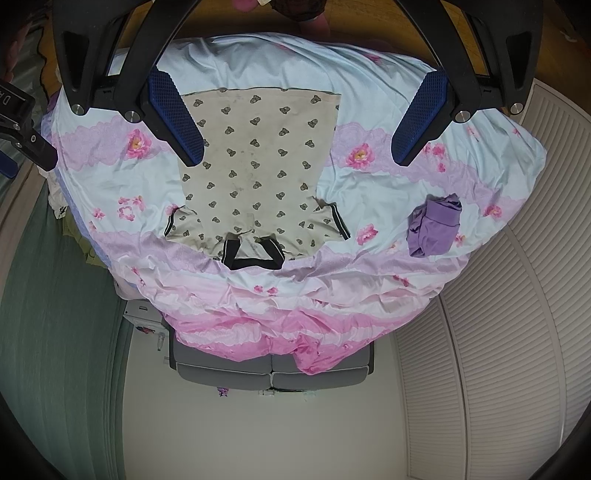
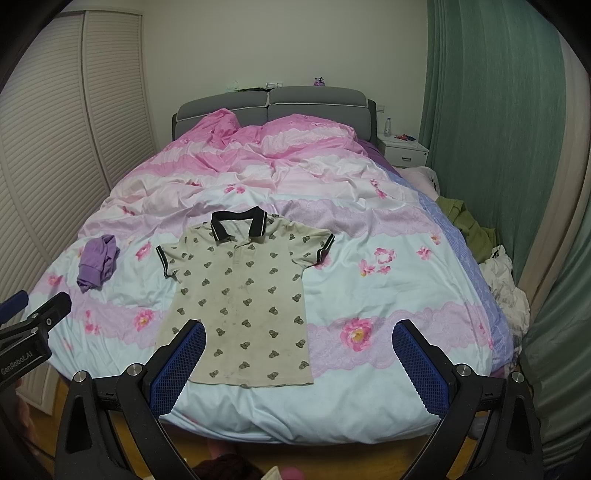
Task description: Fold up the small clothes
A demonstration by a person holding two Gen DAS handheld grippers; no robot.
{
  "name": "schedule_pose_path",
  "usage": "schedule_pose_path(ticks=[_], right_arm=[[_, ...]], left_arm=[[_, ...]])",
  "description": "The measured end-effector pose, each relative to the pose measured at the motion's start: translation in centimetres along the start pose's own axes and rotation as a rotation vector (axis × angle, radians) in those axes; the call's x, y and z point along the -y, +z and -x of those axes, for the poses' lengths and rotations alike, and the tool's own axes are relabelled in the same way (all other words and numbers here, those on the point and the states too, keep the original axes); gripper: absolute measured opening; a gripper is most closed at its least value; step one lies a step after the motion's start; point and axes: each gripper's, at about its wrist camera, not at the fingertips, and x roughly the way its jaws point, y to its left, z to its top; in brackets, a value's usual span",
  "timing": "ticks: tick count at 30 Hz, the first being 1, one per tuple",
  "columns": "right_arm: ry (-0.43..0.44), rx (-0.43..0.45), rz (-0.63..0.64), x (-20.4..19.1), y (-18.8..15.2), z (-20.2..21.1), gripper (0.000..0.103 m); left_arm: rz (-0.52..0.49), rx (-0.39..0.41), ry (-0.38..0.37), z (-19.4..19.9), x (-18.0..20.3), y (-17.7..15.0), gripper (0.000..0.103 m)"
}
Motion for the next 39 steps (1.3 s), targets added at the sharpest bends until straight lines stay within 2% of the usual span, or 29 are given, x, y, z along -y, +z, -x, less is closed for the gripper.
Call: schedule_pose_path(ticks=[33,39], right_arm=[[0.0,-0.002,0.003,-0.5,0.1,-0.7,0.102],[0.003,-0.009,0.004,-0.6,0.3,-1.1,0.102]], left_arm=[[0.002,-0.003,0.005,0.1,0.1,0.0,0.103],[0.005,-0.021,0.005,-2.0,-0.5,0.5,0.103]])
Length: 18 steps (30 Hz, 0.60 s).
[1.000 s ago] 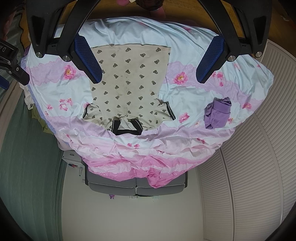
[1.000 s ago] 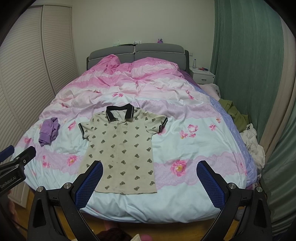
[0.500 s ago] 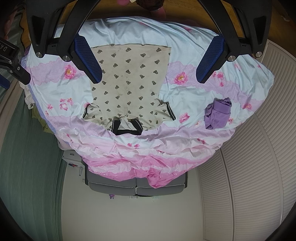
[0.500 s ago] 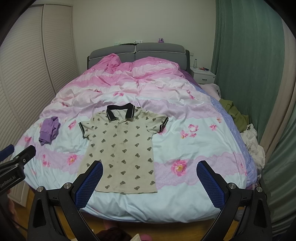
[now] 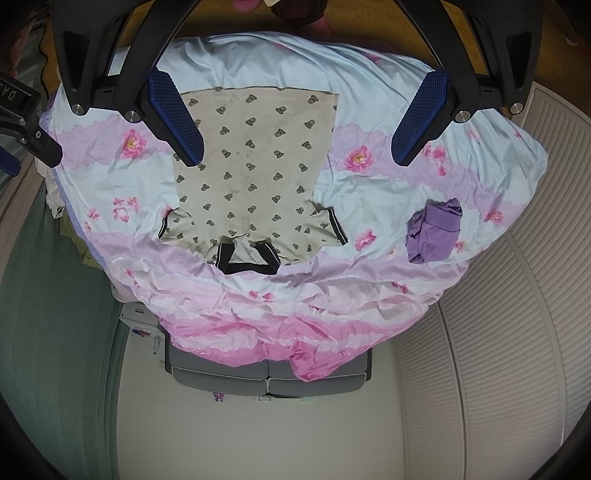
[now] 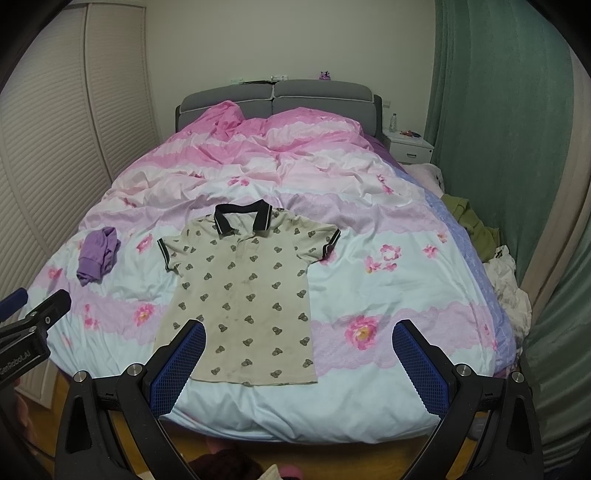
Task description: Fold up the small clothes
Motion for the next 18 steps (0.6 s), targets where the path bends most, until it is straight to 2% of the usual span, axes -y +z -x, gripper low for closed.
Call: schedule_pose_path(ticks=[7,13,18], right_arm=[[-0.011,-0.047,-0.004,-2.0,0.9,-3.9,0.102],[-0.032,-0.1,-0.06,-3.7,3.5,-8.9,0.102],[-0.102,-0.116,-0.1,-3.8,5.7,-13.3,0.102]], left_arm=[[-0.034,-0.012,0.0,-4.6,-1.4,2.5,0.103],[-0.073,-0.075,-0.054,-11.2,-2.2,5.6,0.103],[-0.108,-0.097,-0.067,-16.3,-1.2,8.1,0.103]])
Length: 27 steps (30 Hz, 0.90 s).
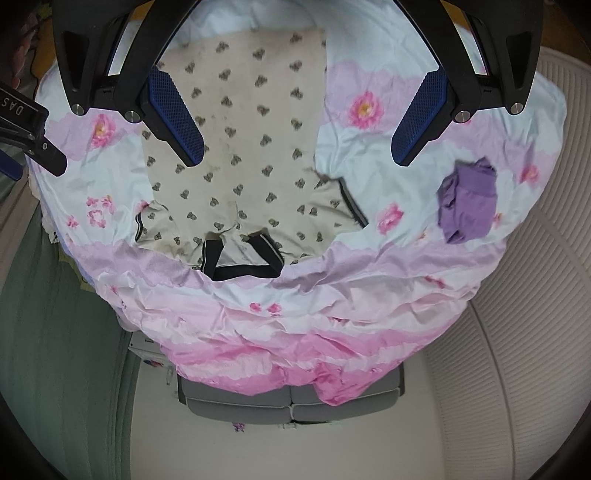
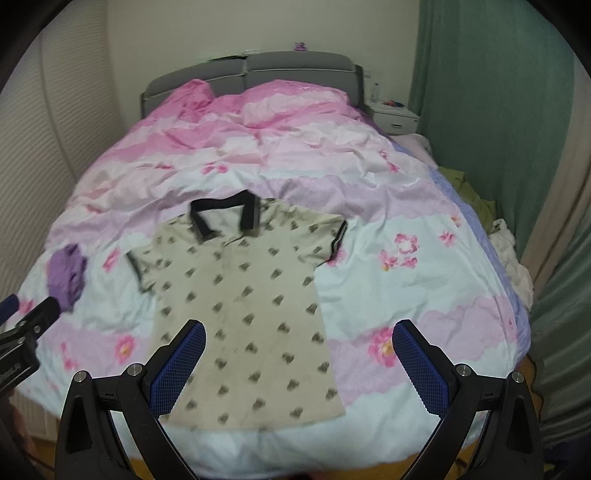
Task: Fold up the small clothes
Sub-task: 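Move the right gripper to the shirt's sleeve and grasp its edge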
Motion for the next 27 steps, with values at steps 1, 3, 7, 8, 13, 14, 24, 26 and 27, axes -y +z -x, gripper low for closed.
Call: schedule_pose_path(ticks=[1,3,7,8,13,14,24,26,27], right_arm=[[-0.007,-0.002,-0.006,-0.2,0.6,-0.9,0.102],[-0.026,-0.006,-0.012,-0.4,1.8,-2.8,0.102],[-0.046,-0.027,-0.012,0.2,4.1,-6.9,0.102],[-0.045,-0.034,-0.012,0.7,4.7,-8.1,0.102],[-0.009,-0.079,0.004,2.3,7.2,-14.1,0.102],[-0.007,-0.085,0.003,2.4,7.5,-15.2,0.102],[0.029,-0.164,-0.047,6.5,8.7,-27.2,0.097],[0.039,-0.184,-0.072,7.2,8.6,-29.1,0.095],[0.049,-0.193,-0.082,7.4,8.6,-30.1,0.093]], left_arm=[[-0.002,-0.006,0.002,-0.9,0.3,0.5,0.103],[-0.001,-0.017,0.005,-2.8,0.8,1.7,0.103],[0.008,-0.039,0.024,-6.6,2.5,3.3,0.103],[0.014,-0.047,0.031,-7.6,2.9,3.7,0.103],[0.042,-0.095,0.059,-12.5,5.5,5.3,0.103],[0.037,-0.108,0.062,-13.8,6.3,5.6,0.103],[0.001,-0.198,0.075,-23.4,12.3,6.2,0.103],[0.004,-0.223,0.073,-25.1,13.1,6.0,0.103],[0.006,-0.242,0.07,-26.1,13.6,5.9,0.103]])
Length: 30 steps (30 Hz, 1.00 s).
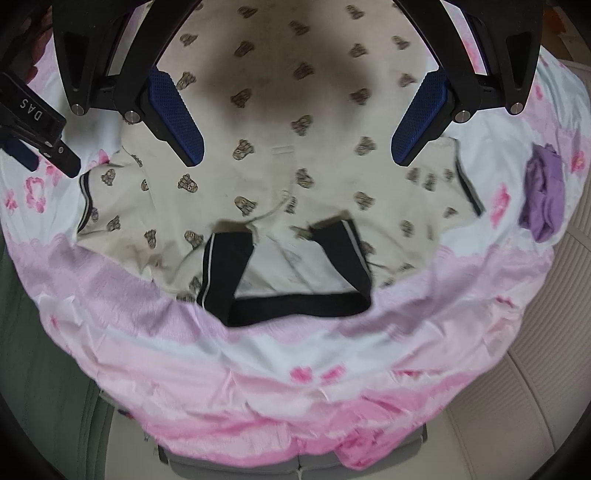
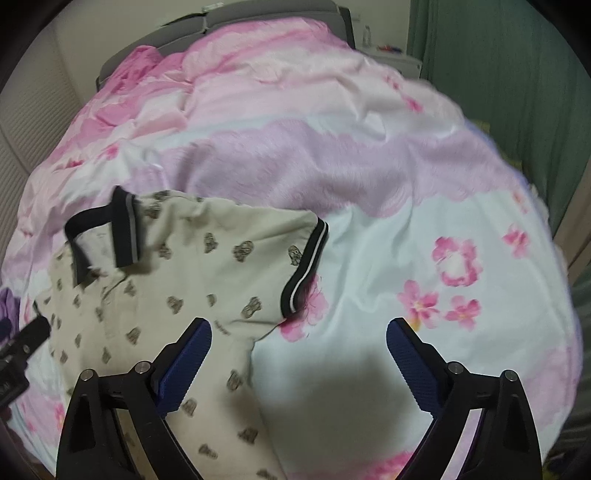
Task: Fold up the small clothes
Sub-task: 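Move the right gripper to the shirt's sleeve and grasp its edge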
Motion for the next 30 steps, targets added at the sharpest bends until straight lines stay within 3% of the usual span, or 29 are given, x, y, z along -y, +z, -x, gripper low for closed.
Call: schedule_pose_path(ticks=[4,13,17,24,30], right_arm=[[0.03,-0.051,-0.018,0.5,0.1,-3.6,0.085],[0.085,-0.144,-0.078,0.7,0.6,-9.1,0.055],[0.106,-0.137,-0.066,0.1,1.3,-9.0,0.023],[0.062,-0.026,0.128,-5.0,2.1,-3.9,0.014],[0.056,0.036,0.429,-13.4,1.7,-1.9,0.013]], left_arm=[[-0.011,-0.033,-0.004,-2.0,1.4,0.1,0.103],[-0.06,-0.049,-0.013,-3.3,2.7,0.3,0.103],[-0.043,-0.05,-0.011,-3.3,2.0,0.5,0.103],[0.011,-0.053,0.017,-2.7,-2.3,0.0,0.103],[0.072,-0.075,0.068,-2.9,-7.2,-1.0,0.103]])
